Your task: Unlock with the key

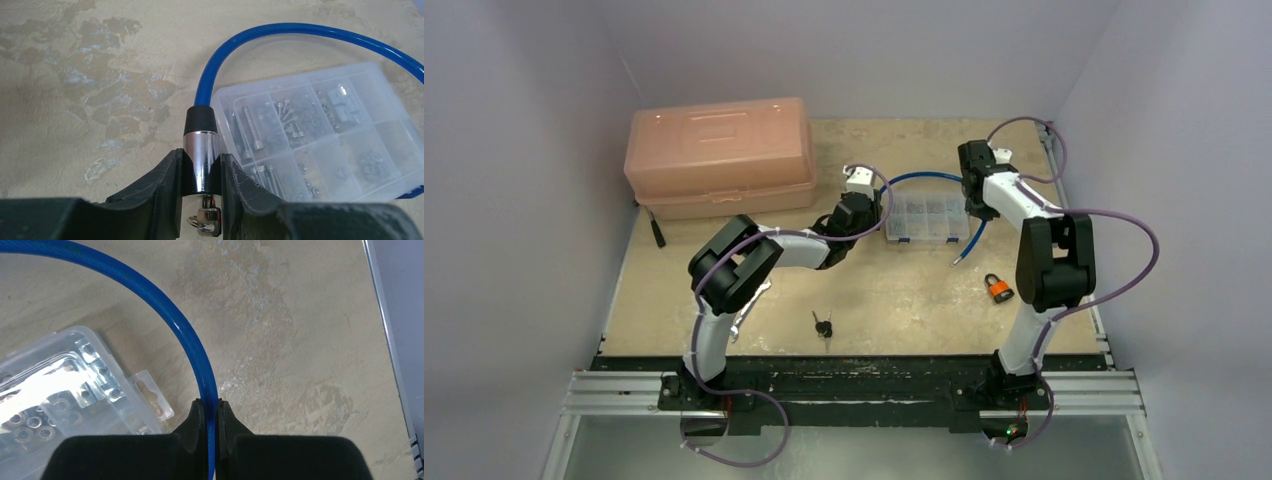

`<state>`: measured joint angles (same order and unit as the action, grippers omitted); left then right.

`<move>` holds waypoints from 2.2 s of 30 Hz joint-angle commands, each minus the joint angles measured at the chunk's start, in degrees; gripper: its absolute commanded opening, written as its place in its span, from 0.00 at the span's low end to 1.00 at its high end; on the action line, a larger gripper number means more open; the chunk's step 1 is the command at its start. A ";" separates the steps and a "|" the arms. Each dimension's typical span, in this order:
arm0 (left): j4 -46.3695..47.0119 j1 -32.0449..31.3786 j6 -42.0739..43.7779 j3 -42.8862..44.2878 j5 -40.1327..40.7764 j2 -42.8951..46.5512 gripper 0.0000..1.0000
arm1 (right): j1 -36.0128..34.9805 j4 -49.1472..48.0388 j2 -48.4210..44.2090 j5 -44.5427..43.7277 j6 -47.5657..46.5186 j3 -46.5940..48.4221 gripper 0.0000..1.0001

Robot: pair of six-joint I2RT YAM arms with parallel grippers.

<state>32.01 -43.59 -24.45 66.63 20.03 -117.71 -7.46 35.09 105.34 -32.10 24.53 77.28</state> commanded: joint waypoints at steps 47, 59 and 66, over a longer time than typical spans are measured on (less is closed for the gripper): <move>-20.67 0.85 6.27 -12.51 3.44 33.01 0.88 | 2.65 17.31 -30.80 1.05 34.08 -25.48 0.95; -30.09 0.84 25.69 -24.74 3.85 57.89 0.99 | 12.28 8.12 -28.39 10.71 30.38 -32.21 0.89; -27.38 0.88 27.42 -27.51 3.48 60.21 0.99 | 12.64 6.48 -25.63 11.60 29.98 -32.38 0.85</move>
<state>1.89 -42.81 -0.32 38.68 23.03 -57.60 4.91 43.88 79.75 -21.34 55.00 45.21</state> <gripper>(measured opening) 0.989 0.855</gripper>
